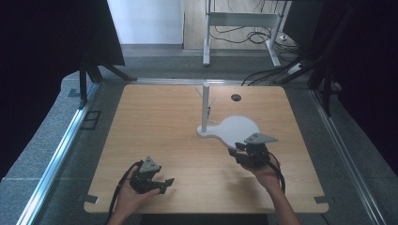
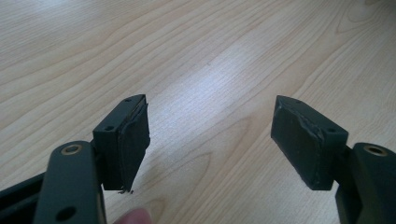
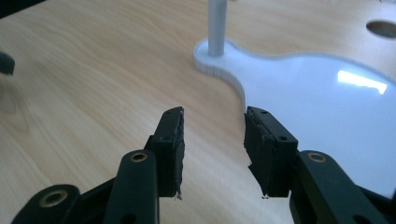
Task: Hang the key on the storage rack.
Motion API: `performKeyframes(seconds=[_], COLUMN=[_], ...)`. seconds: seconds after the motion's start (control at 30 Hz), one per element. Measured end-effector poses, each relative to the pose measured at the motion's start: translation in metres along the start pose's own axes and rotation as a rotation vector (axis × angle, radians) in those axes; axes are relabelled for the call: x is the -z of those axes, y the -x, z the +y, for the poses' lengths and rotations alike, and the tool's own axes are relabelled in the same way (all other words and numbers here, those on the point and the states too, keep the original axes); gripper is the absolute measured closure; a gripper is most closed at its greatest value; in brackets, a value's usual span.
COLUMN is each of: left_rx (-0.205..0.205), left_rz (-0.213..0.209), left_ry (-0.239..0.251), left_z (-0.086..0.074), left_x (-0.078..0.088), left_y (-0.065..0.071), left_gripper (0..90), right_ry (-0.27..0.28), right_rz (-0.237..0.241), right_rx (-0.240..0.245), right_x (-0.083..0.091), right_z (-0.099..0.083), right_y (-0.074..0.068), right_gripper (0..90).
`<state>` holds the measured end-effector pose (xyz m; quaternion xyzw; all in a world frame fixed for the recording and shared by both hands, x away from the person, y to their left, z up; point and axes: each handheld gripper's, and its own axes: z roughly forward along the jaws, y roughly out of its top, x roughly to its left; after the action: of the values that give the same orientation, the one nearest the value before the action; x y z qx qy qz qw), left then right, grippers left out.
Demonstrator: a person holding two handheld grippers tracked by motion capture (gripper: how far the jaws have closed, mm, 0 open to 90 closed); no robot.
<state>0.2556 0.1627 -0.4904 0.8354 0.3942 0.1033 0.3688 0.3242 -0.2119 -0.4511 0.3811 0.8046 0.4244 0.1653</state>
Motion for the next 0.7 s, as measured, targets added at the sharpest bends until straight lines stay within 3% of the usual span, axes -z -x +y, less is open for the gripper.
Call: performKeyframes(seconds=[0.17, 0.2, 0.33, 0.7], left_rx=[0.000, 0.000, -0.003, -0.005], left_rz=[0.009, 0.012, 0.014, 0.009], left_ry=[0.001, 0.001, -0.011, -0.014], left_z=[0.000, 0.000, 0.000, -0.001], left_x=[0.001, 0.001, -0.002, -0.004], left_y=[0.000, -0.001, -0.001, 0.000], left_gripper=[28.4, 28.5, 28.5, 28.4], right_ry=[-0.011, -0.022, -0.058, -0.074], right_rz=[-0.001, -0.008, -0.028, -0.035], right_rx=[-0.024, -0.039, -0.051, -0.081], right_x=[0.005, 0.007, 0.009, 0.009], right_z=[-0.022, -0.033, -0.050, -0.062], right_y=[0.002, 0.004, 0.011, 0.016], right_gripper=[57.1, 57.0, 56.3, 53.2])
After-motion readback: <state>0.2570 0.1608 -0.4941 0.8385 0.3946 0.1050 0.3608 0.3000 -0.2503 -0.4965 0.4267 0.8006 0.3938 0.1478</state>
